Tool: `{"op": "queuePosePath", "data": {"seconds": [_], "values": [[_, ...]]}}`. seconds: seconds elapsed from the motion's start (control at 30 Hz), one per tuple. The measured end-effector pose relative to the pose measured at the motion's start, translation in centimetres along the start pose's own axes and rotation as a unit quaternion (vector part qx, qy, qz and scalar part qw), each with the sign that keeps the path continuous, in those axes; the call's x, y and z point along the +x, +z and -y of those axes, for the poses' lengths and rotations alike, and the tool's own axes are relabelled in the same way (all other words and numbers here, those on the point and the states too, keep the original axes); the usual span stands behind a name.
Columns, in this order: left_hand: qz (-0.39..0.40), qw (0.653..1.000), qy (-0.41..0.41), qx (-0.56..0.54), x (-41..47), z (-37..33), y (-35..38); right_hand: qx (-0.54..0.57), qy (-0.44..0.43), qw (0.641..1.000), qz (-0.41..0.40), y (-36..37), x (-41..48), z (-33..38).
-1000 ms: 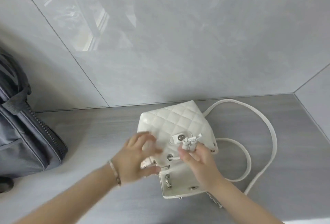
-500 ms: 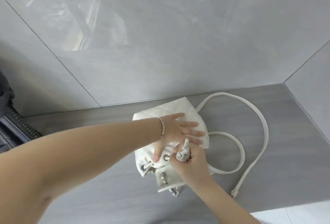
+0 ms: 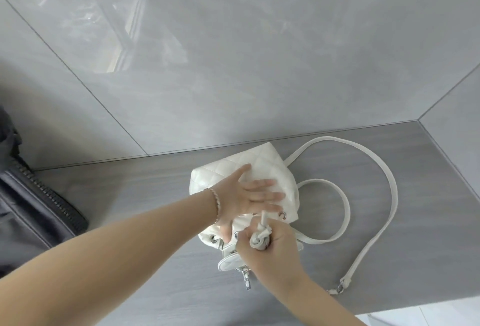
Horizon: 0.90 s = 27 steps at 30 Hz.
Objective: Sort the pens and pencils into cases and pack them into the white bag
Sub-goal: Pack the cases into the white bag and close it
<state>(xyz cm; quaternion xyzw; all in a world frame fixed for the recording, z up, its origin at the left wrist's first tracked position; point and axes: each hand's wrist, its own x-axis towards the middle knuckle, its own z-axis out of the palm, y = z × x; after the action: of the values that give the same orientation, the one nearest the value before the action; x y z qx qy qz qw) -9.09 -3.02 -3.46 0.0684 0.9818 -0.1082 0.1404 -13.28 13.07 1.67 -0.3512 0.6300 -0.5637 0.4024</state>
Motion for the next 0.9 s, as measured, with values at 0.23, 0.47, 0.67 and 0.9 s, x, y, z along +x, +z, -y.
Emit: {"op": "queuePosePath", "data": {"seconds": [0.23,0.47,0.67,0.9], "values": [[-0.112,0.751,-0.285,-0.585,-3.7,-0.1,-4.1,-0.003,0.018,0.999,0.051,-2.1,1.5,0.1],[-0.150,0.820,-0.278,-0.477,-4.0,-1.7,-8.6,-0.021,0.010,0.999,0.040,-1.4,3.5,-1.0],[-0.154,0.785,-0.275,-0.533,-3.8,-2.1,-9.1,-0.021,-0.004,0.997,0.068,-1.5,3.1,-1.7],[-0.108,0.771,-0.256,-0.573,-4.3,-0.9,-10.5,-0.036,-0.070,0.996,0.051,-1.2,4.6,-3.7]]}}
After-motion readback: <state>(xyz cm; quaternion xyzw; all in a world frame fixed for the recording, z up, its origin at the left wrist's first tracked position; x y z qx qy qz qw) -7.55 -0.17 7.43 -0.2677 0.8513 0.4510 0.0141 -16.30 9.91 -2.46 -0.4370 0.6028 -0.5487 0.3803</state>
